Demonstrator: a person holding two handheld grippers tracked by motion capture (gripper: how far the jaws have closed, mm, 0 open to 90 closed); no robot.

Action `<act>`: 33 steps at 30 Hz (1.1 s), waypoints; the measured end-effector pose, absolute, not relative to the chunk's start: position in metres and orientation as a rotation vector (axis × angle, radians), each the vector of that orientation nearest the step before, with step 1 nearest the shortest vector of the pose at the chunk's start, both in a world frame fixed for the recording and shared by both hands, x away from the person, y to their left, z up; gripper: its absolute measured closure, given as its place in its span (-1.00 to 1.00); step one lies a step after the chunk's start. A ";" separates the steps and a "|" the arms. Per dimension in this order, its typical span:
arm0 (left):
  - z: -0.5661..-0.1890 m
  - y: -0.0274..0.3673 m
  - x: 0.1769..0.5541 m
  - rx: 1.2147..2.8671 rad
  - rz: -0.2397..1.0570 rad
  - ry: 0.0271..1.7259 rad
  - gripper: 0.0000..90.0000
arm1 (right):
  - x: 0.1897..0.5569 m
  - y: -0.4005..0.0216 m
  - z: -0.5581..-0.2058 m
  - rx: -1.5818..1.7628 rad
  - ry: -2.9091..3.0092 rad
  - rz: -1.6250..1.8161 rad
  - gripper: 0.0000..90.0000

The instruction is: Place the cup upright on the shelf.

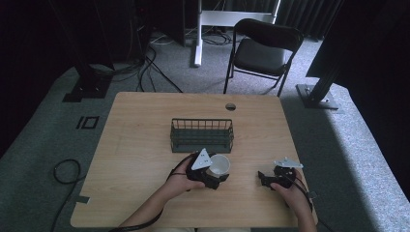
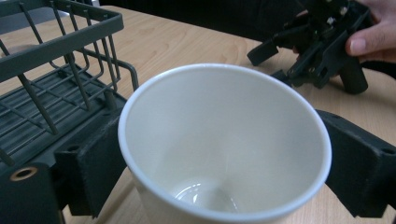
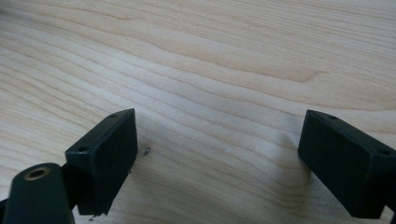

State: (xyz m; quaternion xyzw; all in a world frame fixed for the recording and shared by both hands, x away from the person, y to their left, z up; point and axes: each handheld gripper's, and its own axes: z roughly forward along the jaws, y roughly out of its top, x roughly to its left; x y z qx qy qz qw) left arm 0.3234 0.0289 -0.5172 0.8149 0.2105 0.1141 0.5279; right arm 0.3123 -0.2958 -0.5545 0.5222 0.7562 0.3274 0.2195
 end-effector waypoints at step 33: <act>-0.458 0.032 0.330 1.876 0.323 0.440 -0.55 | 0.312 -0.296 -0.554 1.446 2.091 0.907 -0.74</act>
